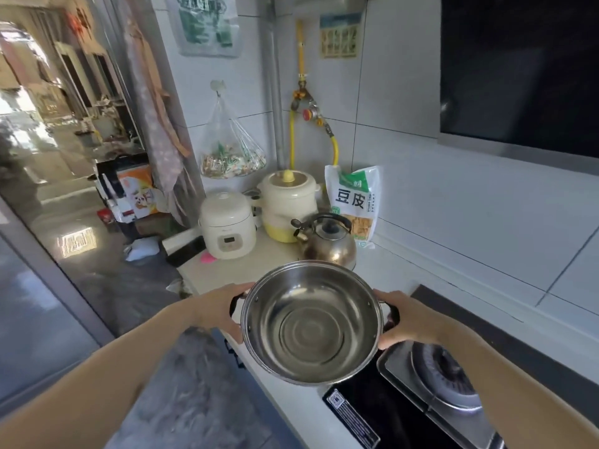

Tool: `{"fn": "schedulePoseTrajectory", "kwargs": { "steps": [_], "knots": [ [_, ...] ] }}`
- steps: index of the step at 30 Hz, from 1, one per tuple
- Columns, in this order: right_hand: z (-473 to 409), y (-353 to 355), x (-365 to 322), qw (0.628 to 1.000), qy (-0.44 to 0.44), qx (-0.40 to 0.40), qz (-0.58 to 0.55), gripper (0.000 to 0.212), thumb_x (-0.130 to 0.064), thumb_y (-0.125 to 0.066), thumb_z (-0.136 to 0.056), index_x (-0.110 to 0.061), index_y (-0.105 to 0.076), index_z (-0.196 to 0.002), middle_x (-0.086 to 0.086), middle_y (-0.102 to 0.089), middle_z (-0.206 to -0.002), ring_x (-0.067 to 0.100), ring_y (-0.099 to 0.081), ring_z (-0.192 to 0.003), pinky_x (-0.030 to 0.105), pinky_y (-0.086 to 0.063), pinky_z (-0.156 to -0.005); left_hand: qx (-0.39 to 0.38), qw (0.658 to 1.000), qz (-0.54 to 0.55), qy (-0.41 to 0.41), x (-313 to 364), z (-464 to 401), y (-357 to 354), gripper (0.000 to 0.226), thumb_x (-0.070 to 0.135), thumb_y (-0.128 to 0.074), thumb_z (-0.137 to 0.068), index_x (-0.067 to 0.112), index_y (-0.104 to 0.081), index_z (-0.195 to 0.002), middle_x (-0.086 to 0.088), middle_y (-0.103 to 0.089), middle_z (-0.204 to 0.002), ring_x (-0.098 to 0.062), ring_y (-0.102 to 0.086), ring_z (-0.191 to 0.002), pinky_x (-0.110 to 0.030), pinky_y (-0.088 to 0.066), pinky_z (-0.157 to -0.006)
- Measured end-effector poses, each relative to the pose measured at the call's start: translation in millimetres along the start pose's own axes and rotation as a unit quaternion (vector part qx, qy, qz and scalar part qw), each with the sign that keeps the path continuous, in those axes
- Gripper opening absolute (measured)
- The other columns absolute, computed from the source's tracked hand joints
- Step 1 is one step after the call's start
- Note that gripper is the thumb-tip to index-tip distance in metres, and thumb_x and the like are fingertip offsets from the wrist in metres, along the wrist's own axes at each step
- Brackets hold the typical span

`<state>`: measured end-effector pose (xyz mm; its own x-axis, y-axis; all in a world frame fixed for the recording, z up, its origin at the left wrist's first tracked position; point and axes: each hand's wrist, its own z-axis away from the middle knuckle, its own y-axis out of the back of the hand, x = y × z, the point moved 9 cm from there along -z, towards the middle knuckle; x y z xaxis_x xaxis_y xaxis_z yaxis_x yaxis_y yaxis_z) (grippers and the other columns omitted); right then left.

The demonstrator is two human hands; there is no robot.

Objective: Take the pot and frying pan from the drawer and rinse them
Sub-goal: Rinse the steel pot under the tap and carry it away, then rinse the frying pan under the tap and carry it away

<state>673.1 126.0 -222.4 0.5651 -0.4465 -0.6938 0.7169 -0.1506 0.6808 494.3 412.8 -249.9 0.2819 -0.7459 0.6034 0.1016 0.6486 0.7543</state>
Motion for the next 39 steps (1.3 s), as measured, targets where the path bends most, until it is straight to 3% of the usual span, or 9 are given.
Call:
{"fn": "schedulePoseTrajectory", "kwargs": {
  "steps": [1,5,9,13,18,28,31,34,39],
  "knots": [
    [-7.5,-4.2,2.4,1.0,-0.003,-0.003,0.007,0.083,-0.032,-0.087,-0.064,-0.062,-0.044,-0.13,0.01,-0.063,-0.109,0.045,-0.054,-0.1,0.058,-0.046,-0.093,0.001,1.0,-0.004,-0.008,-3.1,-6.7,0.9,0.109,0.036,-0.095,-0.056,0.052,-0.033,-0.144,0.028,-0.046,-0.14,0.003,-0.038,-0.133,-0.033,-0.032,-0.114],
    [-24.0,-16.2,23.2,0.998,-0.064,-0.008,0.005,0.095,-0.043,-0.087,-0.062,-0.084,-0.02,-0.116,-0.013,-0.04,-0.126,0.011,-0.047,-0.112,0.023,-0.037,-0.089,0.01,0.999,-0.013,-0.029,-23.8,-28.3,-9.2,0.11,0.041,-0.096,-0.051,0.049,-0.036,-0.143,0.027,-0.051,-0.136,0.003,-0.044,-0.129,-0.031,-0.036,-0.111],
    [-34.2,-26.8,36.7,0.995,-0.095,-0.015,0.025,0.099,-0.046,-0.086,-0.059,-0.085,-0.01,-0.111,-0.011,-0.033,-0.131,0.017,-0.042,-0.12,0.035,-0.036,-0.105,0.041,0.999,-0.02,-0.029,-51.1,-39.7,-26.9,0.113,0.052,-0.093,-0.049,0.05,-0.032,-0.144,0.027,-0.051,-0.135,0.001,-0.045,-0.127,-0.039,-0.039,-0.109],
    [-42.5,-37.2,43.9,0.993,-0.11,-0.025,0.037,0.102,-0.042,-0.085,-0.058,-0.077,-0.016,-0.124,-0.01,-0.031,-0.135,0.018,-0.045,-0.119,0.035,-0.041,-0.102,0.046,0.998,-0.022,-0.04,-58.8,-44.0,-35.1,0.118,0.065,-0.09,-0.046,0.045,-0.031,-0.146,0.026,-0.05,-0.138,0.001,-0.046,-0.128,-0.037,-0.039,-0.109],
    [-47.2,-47.1,54.5,0.99,-0.127,-0.028,0.046,0.111,-0.036,-0.086,-0.064,-0.048,-0.015,-0.148,-0.004,-0.029,-0.143,0.021,-0.046,-0.121,0.031,-0.04,-0.1,0.035,0.998,-0.038,-0.041,-66.0,-56.7,-39.5,0.12,0.062,-0.09,-0.046,0.045,-0.03,-0.148,0.026,-0.05,-0.137,0.004,-0.045,-0.128,-0.031,-0.038,-0.109],
    [-45.4,-48.8,71.5,0.985,-0.17,0.003,0.038,0.115,-0.044,-0.084,-0.068,-0.034,-0.011,-0.155,-0.003,-0.021,-0.156,0.022,-0.029,-0.14,0.041,-0.028,-0.116,0.001,0.999,-0.044,0.017,-94.8,-79.3,-44.6,0.11,0.05,-0.089,-0.046,0.041,-0.039,-0.143,0.024,-0.048,-0.136,0.003,-0.044,-0.127,-0.031,-0.039,-0.109],
    [-37.6,-46.0,76.6,0.977,-0.196,0.052,0.07,0.112,-0.054,-0.077,-0.073,-0.021,-0.01,-0.157,0.0,-0.014,-0.162,0.024,-0.017,-0.147,0.044,-0.021,-0.12,0.026,0.998,-0.028,0.054,-107.3,-83.3,-44.9,0.099,0.06,-0.084,-0.053,0.038,-0.042,-0.139,0.02,-0.049,-0.134,-0.003,-0.047,-0.127,-0.034,-0.041,-0.108],
    [-9.1,-27.6,66.1,0.953,-0.218,0.186,0.103,0.102,-0.055,-0.068,-0.082,-0.015,-0.011,-0.156,0.001,-0.012,-0.162,0.023,-0.014,-0.148,0.038,-0.022,-0.119,0.089,0.993,-0.001,0.077,-77.5,-70.1,-35.0,0.078,0.06,-0.069,-0.062,0.024,-0.051,-0.129,0.001,-0.055,-0.127,-0.023,-0.048,-0.126,-0.04,-0.039,-0.106],
    [80.2,23.7,34.7,0.855,-0.286,0.403,0.154,0.095,-0.056,-0.066,-0.083,-0.008,-0.022,-0.153,0.01,-0.026,-0.158,0.028,-0.023,-0.145,0.04,-0.031,-0.114,0.339,0.928,-0.094,0.119,-5.5,-29.5,17.5,0.085,0.053,-0.066,-0.085,0.004,-0.036,-0.148,-0.026,-0.028,-0.154,-0.044,-0.022,-0.143,-0.054,-0.025,-0.115]
  ]
}}
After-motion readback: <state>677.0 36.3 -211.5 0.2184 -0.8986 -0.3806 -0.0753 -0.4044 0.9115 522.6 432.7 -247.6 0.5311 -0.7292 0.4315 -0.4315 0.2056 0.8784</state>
